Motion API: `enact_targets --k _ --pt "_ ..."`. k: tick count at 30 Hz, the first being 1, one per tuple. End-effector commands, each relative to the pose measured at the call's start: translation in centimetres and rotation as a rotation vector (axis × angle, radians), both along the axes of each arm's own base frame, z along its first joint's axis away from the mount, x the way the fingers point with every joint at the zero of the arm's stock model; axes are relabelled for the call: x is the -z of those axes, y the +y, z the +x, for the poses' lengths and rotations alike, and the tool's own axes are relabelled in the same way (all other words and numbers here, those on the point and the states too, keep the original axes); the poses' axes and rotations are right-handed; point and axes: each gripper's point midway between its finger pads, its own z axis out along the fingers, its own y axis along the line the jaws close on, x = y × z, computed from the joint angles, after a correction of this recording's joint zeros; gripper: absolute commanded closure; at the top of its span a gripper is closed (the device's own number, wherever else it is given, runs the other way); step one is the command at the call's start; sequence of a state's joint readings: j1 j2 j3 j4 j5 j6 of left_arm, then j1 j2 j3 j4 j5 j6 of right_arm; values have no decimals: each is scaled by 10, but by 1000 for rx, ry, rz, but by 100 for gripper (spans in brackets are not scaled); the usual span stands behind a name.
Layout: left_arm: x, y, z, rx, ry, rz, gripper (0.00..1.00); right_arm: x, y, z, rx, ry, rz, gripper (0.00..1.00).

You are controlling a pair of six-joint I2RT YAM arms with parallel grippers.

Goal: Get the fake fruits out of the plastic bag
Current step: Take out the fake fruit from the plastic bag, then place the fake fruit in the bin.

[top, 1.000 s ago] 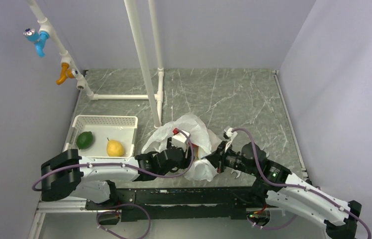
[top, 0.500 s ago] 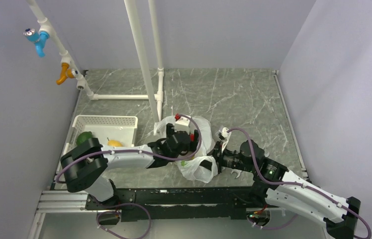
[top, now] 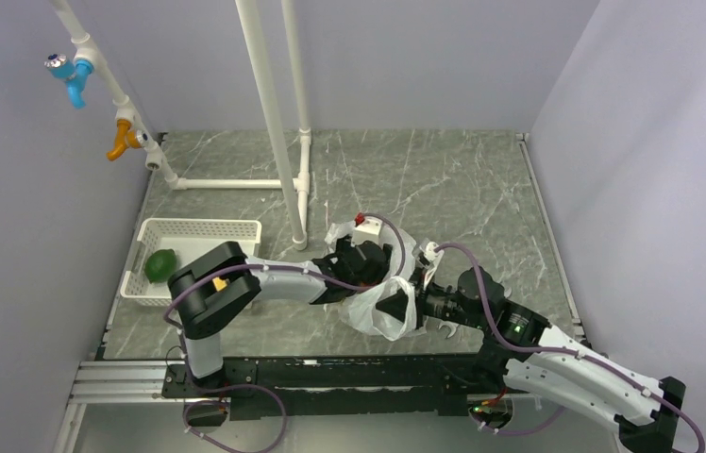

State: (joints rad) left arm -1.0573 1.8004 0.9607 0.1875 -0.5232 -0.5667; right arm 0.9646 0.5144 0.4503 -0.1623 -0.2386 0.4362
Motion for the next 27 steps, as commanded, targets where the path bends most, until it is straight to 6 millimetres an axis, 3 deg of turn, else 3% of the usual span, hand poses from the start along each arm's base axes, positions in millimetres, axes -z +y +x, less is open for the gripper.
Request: enact_targets --k 1,3,6,12,16,23,27 --pt "15 6 -5 1 69 20 20 -15 -1 -2 0 -33 55 100" --pt "4 8 -6 11 73 23 33 -13 -2 -1 6 -30 48 100" --pt "-31 13 -6 32 30 17 49 -13 -4 1 21 -36 40 100" --pt "-111 18 -29 173 -45 -125 53 -3 -9 13 89 -40 16 100" --pt "-130 32 -57 249 1 -164 57 10 -10 20 129 -32 0 100" --pt "-141 76 -101 276 57 -248 60 28 -19 39 257 -16 -48 100" --pt "-160 109 -119 261 38 -290 59 34 -30 53 350 -19 -86 100"
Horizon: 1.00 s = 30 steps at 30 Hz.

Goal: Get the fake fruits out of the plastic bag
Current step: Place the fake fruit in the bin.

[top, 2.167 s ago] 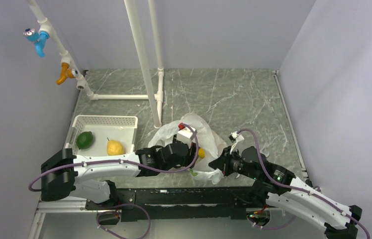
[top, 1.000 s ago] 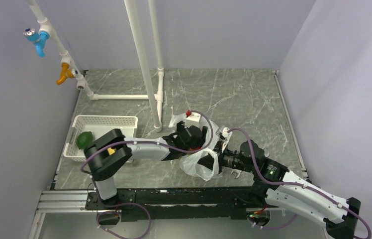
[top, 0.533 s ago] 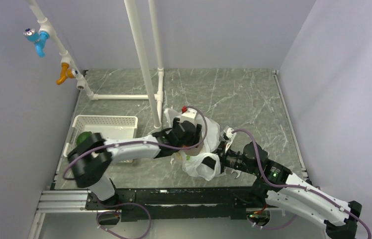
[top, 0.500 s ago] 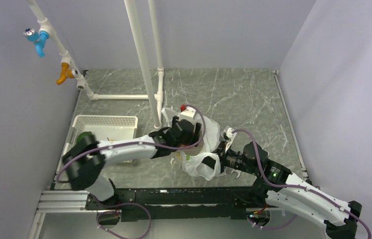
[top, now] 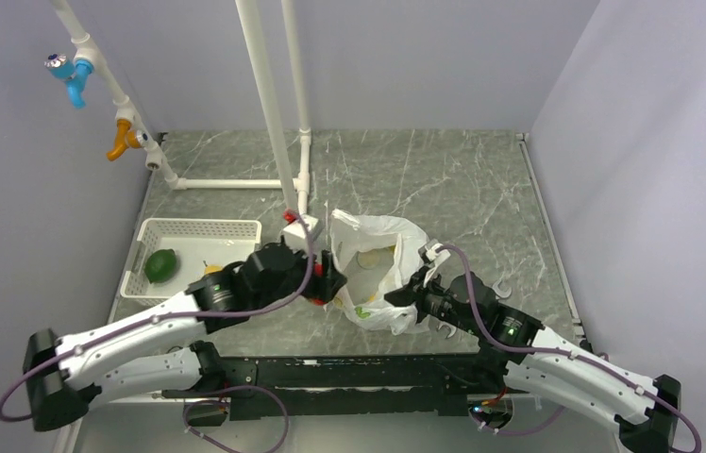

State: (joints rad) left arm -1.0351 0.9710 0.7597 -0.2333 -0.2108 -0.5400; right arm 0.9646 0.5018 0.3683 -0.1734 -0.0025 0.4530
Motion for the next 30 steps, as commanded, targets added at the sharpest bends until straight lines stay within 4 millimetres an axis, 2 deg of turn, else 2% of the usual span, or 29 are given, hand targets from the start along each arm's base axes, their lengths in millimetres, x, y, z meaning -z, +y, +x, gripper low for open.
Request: enact_targets --k 1,3,5,8,11,13,16,18,22,25,28,30 --pt "-21 33 -19 -21 10 -39 59 -6 -8 20 121 -36 2 100" --pt "-33 61 -19 -101 -17 -26 59 -9 -6 20 114 -44 14 100" --pt "-36 91 -17 -194 -37 15 58 -10 -4 20 103 -43 18 100" --pt "-45 121 -10 -313 -91 20 55 -9 0 19 89 -35 15 100" --pt "-43 133 -1 -371 -112 86 55 -9 3 19 81 -33 18 100" --pt "-30 141 6 -428 -85 172 56 -9 3 18 77 -30 22 100" --pt "-9 153 20 -547 -24 253 64 -12 2 17 76 -28 26 100" --pt "-2 158 31 -588 -14 265 65 -13 0 16 82 -32 26 100" --pt "2 181 53 -702 -22 253 65 -16 -5 16 96 -42 35 100" --pt "4 200 68 -786 -18 210 63 -18 -8 16 102 -46 29 100" --pt "15 219 84 -855 8 184 54 -19 -9 16 103 -49 26 100" --pt "21 234 91 -919 20 199 53 -20 -9 16 102 -50 31 100"
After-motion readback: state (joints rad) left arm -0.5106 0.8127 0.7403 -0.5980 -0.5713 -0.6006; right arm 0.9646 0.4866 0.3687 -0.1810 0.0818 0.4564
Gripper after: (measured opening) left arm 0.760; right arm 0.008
